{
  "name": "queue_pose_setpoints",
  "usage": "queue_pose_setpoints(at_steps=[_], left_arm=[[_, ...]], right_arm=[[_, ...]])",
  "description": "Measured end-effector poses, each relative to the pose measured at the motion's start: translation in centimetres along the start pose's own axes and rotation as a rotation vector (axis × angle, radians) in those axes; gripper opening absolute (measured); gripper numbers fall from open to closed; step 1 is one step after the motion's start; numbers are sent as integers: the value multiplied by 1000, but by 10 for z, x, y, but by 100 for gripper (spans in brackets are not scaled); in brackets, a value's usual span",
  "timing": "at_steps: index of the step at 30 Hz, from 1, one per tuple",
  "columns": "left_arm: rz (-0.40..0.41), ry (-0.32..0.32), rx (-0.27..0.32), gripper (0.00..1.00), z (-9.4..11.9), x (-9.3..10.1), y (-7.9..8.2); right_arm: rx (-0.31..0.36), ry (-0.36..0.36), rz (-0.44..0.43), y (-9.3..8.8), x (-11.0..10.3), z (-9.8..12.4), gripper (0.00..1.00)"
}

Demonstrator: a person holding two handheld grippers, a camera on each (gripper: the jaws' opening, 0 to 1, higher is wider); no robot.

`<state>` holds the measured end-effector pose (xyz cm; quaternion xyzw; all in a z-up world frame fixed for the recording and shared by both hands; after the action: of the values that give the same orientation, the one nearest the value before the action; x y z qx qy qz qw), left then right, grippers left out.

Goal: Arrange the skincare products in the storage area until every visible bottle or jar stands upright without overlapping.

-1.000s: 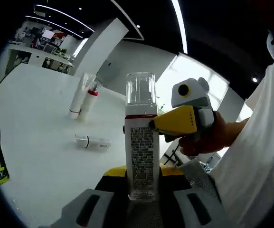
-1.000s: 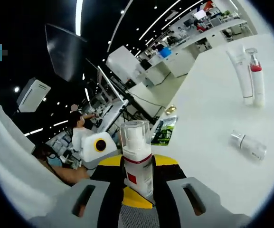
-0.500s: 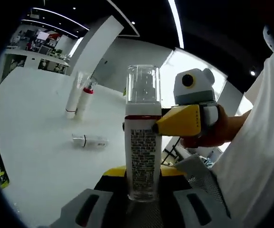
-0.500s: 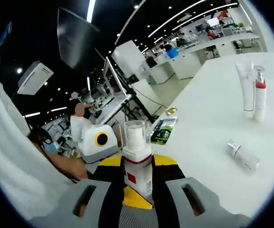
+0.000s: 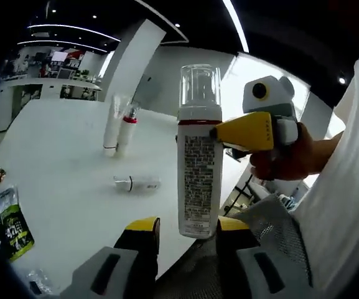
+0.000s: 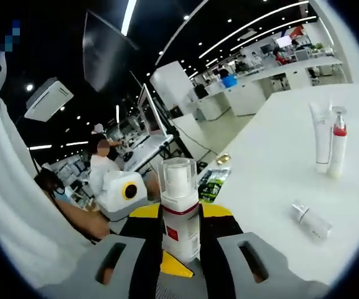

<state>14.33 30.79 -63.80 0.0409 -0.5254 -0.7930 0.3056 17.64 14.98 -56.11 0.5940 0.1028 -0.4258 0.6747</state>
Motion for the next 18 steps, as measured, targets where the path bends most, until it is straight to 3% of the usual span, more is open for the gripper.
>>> queue_pose_setpoints(at_steps=[6, 9, 11, 13, 16, 18], left_arm=[[-141, 177, -135, 38, 17, -12, -8], [-281, 297, -206, 38, 28, -17, -12], [-316, 347, -219, 38, 32, -16, -16], [-371, 376, -235, 38, 31, -13, -20], [-419, 394, -205, 38, 20, -11, -21], [-456, 388, -250, 38, 17, -11, -23]], right_arm=[[26, -11, 19, 4, 4, 4, 20], [34, -22, 31, 7, 8, 6, 20], [41, -25, 31, 8, 11, 7, 20], [49, -34, 38, 11, 14, 8, 20], [58, -43, 42, 14, 19, 9, 20], [60, -51, 48, 17, 22, 9, 20]])
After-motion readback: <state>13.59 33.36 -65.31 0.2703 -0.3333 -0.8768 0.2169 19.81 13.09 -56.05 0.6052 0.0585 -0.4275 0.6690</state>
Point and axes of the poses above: the point that each gripper's makers call its tool centre point, and the gripper's own axes: z roughly backward along the fingers, x roughly to its right, y roughly out of its top, the point moved 10 cm from there along z, roughly backward along the fingers, and after that the axes turned 11 degrees about -z, right-handed, at the moved point
